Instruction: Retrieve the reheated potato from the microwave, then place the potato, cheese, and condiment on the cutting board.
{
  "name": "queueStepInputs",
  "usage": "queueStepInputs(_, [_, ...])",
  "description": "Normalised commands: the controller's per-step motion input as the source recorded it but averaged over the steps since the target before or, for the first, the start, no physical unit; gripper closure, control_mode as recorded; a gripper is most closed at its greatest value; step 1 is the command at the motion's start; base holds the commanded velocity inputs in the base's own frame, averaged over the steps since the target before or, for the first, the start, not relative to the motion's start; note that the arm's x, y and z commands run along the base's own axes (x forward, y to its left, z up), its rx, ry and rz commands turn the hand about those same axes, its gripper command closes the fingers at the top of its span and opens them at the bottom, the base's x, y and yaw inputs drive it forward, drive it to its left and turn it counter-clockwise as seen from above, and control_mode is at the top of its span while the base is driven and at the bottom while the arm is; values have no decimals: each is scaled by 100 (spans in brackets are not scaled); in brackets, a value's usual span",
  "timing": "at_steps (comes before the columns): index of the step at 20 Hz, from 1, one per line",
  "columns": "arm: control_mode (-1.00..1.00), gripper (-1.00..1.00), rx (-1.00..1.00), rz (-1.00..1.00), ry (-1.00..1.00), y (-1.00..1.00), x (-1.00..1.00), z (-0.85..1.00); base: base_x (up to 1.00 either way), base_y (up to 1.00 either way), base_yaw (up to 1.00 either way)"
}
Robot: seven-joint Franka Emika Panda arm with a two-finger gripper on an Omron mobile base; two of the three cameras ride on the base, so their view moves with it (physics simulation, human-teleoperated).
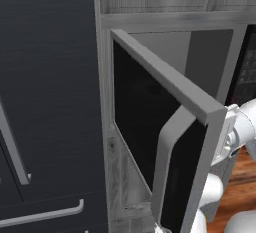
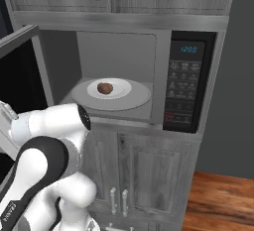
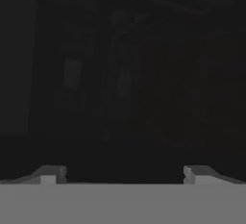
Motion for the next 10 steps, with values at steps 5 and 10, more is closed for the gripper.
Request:
queueStepInputs(5, [-100, -100, 0, -9, 0, 51, -8, -14, 0, 0, 0])
queueStepInputs(10, [-100, -100, 0, -11, 0, 43, -4, -15, 0, 0, 0])
